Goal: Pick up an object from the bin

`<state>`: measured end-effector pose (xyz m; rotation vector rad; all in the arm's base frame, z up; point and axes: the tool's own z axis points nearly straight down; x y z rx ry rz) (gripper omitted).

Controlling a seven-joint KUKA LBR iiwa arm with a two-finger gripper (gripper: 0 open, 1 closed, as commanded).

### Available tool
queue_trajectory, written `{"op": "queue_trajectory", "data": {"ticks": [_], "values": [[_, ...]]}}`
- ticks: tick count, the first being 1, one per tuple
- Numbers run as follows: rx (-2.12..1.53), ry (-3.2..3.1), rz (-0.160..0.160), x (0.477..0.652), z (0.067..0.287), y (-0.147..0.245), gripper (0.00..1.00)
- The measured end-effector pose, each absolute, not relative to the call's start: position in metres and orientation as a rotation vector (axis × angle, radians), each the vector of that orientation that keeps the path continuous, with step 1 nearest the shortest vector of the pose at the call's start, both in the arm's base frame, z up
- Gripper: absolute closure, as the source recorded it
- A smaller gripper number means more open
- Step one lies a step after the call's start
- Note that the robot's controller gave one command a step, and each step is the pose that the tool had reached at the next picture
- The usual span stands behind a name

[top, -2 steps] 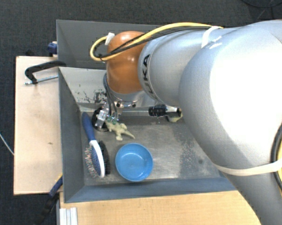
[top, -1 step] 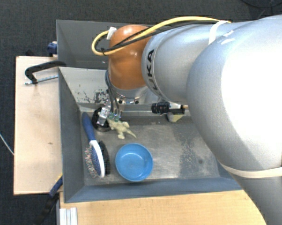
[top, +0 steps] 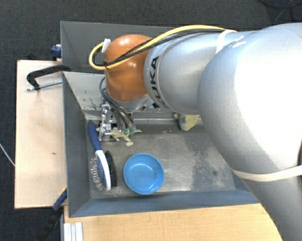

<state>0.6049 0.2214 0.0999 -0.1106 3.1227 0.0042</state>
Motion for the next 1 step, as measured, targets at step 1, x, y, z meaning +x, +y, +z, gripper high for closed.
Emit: {"op": "queue_trajectory", "data": {"ticks": [1], "values": [[-0.105,3.12,0.009,0.6039,0.1026,0.22,1.0]]}}
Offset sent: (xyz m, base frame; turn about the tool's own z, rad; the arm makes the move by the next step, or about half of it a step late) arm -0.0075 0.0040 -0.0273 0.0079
